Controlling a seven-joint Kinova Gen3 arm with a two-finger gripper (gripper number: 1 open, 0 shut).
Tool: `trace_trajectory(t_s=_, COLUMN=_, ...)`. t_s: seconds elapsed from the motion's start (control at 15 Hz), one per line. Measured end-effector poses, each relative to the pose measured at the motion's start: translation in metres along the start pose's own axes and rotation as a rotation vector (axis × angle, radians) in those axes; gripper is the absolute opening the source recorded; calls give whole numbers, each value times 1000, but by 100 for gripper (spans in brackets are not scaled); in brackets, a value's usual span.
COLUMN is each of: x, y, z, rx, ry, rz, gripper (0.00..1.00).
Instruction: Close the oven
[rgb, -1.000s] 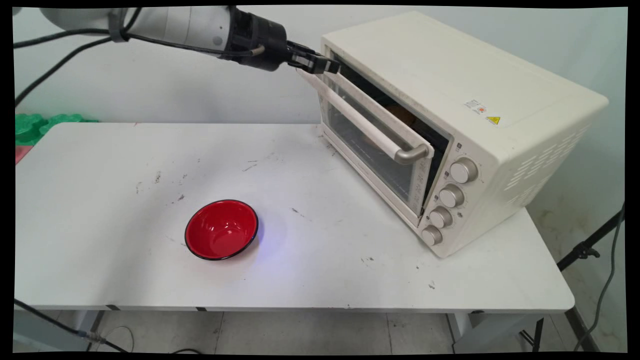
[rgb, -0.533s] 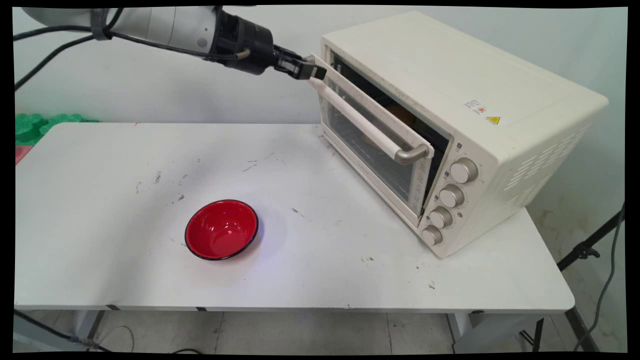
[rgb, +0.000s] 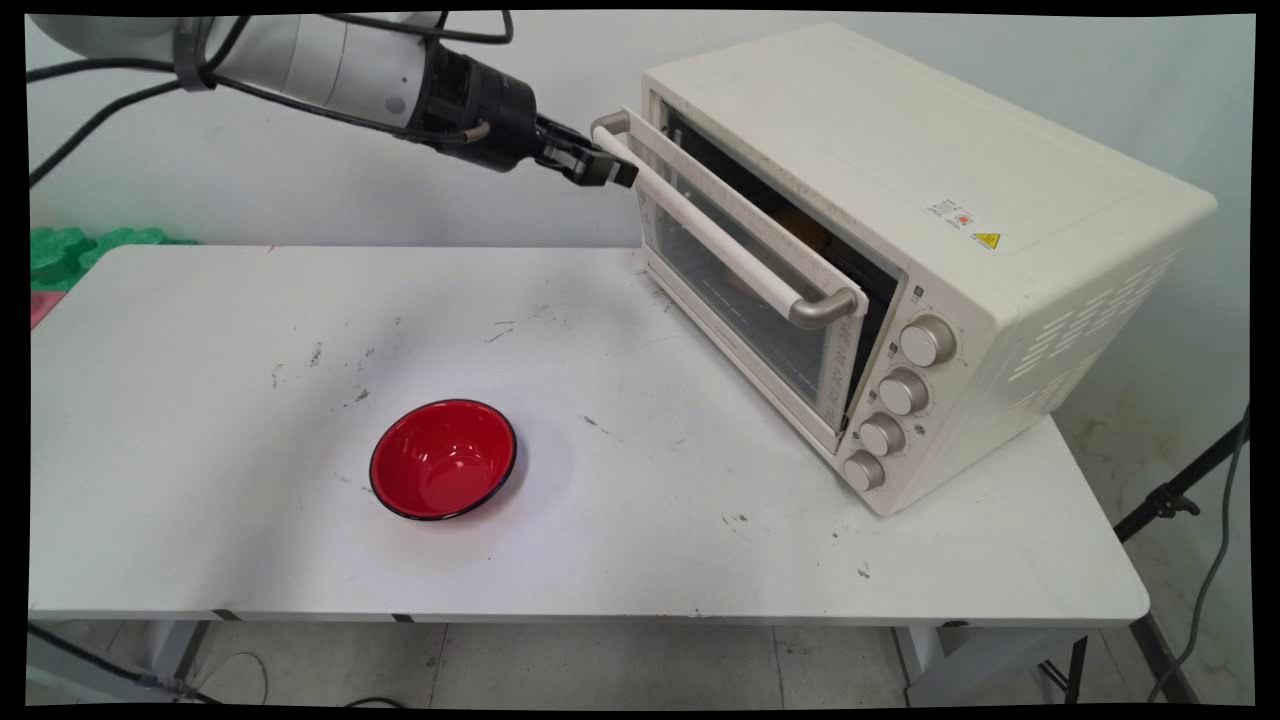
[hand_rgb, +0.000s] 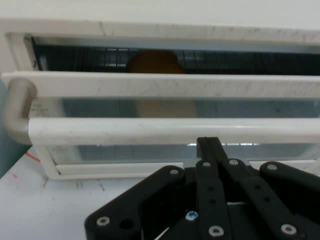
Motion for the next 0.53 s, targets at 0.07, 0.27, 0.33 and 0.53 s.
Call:
trace_trajectory(t_s=0.07, x=-1, y=0, z=1, rx=1, ry=-6, rz=0, gripper=0)
trace_trajectory(t_s=0.27, x=-4, y=1, z=7, rx=3, ry=-21, rz=-3, gripper=0)
trace_trajectory(t_s=0.33, x=-4, y=2, z=11, rx=3, ry=-23, rz=-4, gripper=0)
trace_trajectory(t_s=0.53, x=-3, y=5, z=23, rx=-4, ry=-25, rz=-8, gripper=0)
